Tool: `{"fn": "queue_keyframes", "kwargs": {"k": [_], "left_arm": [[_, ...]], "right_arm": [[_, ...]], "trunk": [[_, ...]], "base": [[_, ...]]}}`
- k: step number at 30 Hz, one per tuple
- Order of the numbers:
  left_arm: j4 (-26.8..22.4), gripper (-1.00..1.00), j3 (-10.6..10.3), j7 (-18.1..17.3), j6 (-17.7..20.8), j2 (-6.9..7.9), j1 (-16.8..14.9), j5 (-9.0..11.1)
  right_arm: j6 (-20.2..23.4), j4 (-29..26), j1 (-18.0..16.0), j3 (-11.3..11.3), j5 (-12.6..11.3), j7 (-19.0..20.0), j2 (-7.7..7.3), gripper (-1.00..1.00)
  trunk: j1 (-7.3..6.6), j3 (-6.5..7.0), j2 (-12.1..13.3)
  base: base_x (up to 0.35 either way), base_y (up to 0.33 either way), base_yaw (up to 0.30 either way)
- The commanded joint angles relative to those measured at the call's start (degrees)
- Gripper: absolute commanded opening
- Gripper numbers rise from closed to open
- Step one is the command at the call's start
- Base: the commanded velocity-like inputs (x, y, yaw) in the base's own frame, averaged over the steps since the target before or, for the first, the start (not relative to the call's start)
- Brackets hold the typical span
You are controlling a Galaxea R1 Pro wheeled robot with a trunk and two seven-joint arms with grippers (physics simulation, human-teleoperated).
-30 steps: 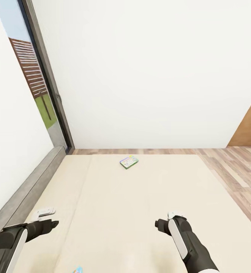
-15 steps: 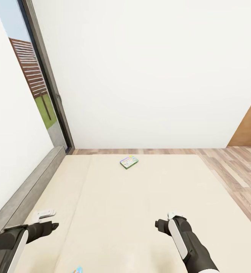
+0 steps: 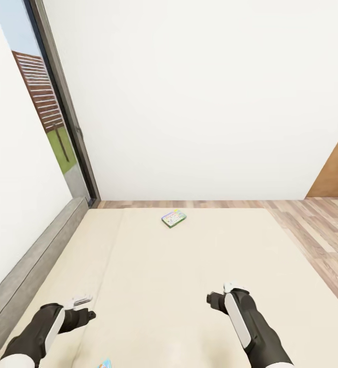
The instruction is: Put all the toys in the child's room - the three board games (two on the bed and one on the table), the two jigsaw puzzles on the table, and the tennis ball on the table - inside the toy box on the table in the child's room.
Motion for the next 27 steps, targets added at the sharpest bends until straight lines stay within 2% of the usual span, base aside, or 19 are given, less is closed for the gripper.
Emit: {"fn": "queue_keyframes", "kwargs": {"k": [1,2,6,9,14,23,27], "left_arm": [[1.16,1.0,0.14,-0.11,-0.34,0.0,-0.52,0.12],[2.92,1.0,0.11,-0.1,-1.35,0.01,-1.19,-0.14],[5.02,1.0,0.08,0.17,-2.58,0.04,-1.98,-1.2],[5.63,1.0,0.07,0.65,-2.99,0.22,-2.21,-1.79],[5.96,1.0,0.12,1.12,-3.27,0.42,-2.33,-2.12],[6.32,1.0,0.49,0.51,-3.12,1.12,-2.36,-1.62],[7.08,1.0,1.93,-1.25,-3.06,1.74,-2.37,-1.15]], "right_arm": [[0.26,-0.62,-0.05,0.49,-0.65,-0.52,0.03,1.0],[0.67,-1.87,-0.09,1.73,-0.76,-0.53,0.04,1.0],[3.03,-6.22,-0.19,5.15,-1.06,-0.48,0.06,1.0],[5.62,-10.12,-0.28,6.74,-1.33,-0.42,0.11,1.0],[7.72,-14.45,-0.32,7.65,-1.93,-0.37,0.15,1.0],[8.35,-15.88,-0.33,7.87,-3.0,-0.37,0.15,1.0],[8.55,-16.64,-0.33,7.93,-3.1,-0.33,0.13,1.0]], "trunk": [[0.03,-0.12,-0.12],[0.03,-0.12,-0.12],[0.03,-0.12,-0.12],[0.03,-0.12,-0.12],[0.03,-0.12,-0.12],[0.03,-0.12,-0.12],[0.03,-0.12,-0.12]], "base": [[0.0,0.0,0.0],[0.0,0.0,0.0],[0.0,0.0,0.0],[0.0,0.0,0.0],[0.0,0.0,0.0],[0.0,0.0,0.0],[0.0,0.0,0.0]]}}
